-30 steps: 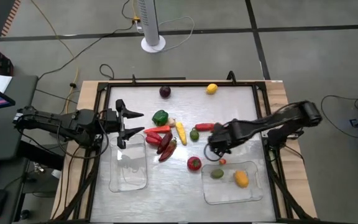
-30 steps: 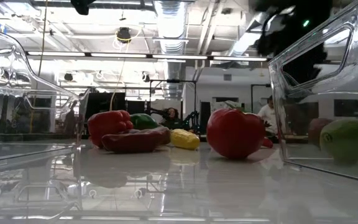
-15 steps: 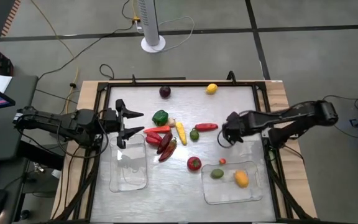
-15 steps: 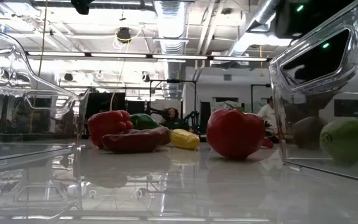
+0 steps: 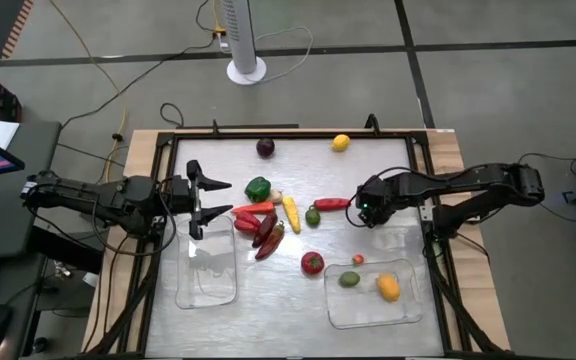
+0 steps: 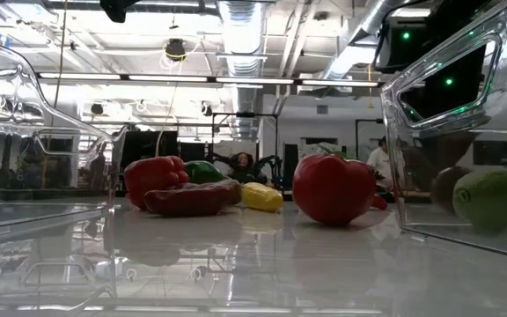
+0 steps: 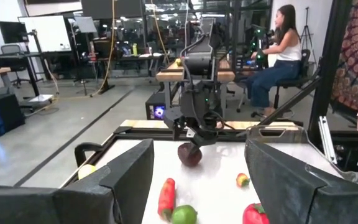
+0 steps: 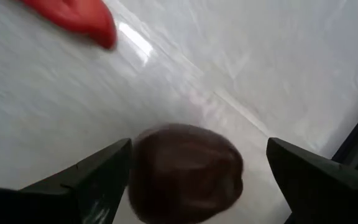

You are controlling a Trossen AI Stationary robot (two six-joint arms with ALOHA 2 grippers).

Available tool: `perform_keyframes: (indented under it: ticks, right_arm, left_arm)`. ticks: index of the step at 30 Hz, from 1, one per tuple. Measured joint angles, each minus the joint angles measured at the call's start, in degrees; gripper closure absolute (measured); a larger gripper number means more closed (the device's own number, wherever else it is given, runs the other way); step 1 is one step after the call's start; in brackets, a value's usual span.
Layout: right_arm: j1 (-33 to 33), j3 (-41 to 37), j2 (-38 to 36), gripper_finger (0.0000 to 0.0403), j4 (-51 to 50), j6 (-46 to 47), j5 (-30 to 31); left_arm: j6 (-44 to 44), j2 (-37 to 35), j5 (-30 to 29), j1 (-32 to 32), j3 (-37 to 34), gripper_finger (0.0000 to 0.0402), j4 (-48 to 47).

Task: Sort produce into baskets
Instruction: Put the apple into the right transparent bin

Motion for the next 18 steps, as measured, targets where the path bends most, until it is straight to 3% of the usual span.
perform_keyframes:
  ticks: [18]
  right_arm:
    - [4.18,-0.61,-0.10,0.0003,-0.87,2.41,-1.66]
  left_arm:
    - [-0.50,-0.02,-0.09,0.02,0.00,0.0162,0.50]
